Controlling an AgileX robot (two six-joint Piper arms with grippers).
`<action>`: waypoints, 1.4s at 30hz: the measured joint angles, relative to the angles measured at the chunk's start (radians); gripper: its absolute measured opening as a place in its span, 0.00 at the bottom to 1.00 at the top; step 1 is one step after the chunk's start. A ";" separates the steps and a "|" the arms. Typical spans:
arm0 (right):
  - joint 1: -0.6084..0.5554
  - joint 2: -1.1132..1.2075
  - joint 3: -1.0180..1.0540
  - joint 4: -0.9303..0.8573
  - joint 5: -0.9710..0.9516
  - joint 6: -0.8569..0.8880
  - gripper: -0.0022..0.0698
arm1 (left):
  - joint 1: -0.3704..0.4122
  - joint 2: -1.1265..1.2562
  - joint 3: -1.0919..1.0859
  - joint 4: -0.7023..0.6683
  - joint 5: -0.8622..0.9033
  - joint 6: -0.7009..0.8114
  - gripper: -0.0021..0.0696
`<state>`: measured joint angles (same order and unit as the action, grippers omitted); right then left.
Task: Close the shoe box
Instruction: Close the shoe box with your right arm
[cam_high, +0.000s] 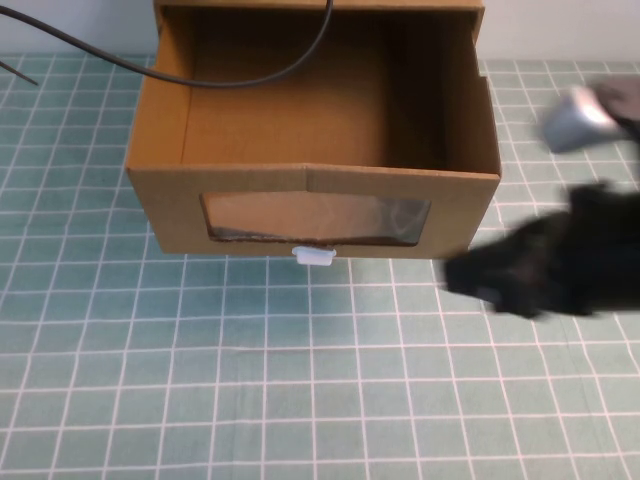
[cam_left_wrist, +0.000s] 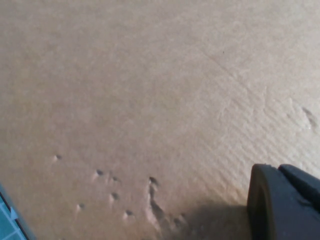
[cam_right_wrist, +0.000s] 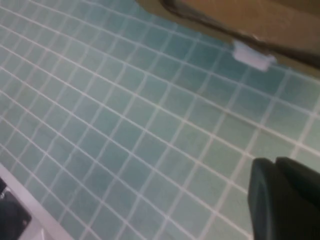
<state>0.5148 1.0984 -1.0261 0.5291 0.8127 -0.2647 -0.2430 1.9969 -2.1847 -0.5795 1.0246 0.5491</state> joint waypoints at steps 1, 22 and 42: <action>0.038 0.024 -0.010 -0.002 -0.058 0.004 0.01 | 0.000 0.000 0.000 0.000 0.000 0.000 0.02; 0.164 0.403 -0.270 0.003 -0.367 0.011 0.01 | 0.000 0.000 0.000 0.000 0.002 -0.011 0.02; 0.156 0.393 -0.384 -0.141 -0.034 0.103 0.01 | 0.000 0.000 -0.002 0.000 0.004 -0.019 0.02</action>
<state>0.6705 1.4915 -1.4103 0.3881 0.7791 -0.1621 -0.2430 1.9969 -2.1864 -0.5795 1.0282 0.5302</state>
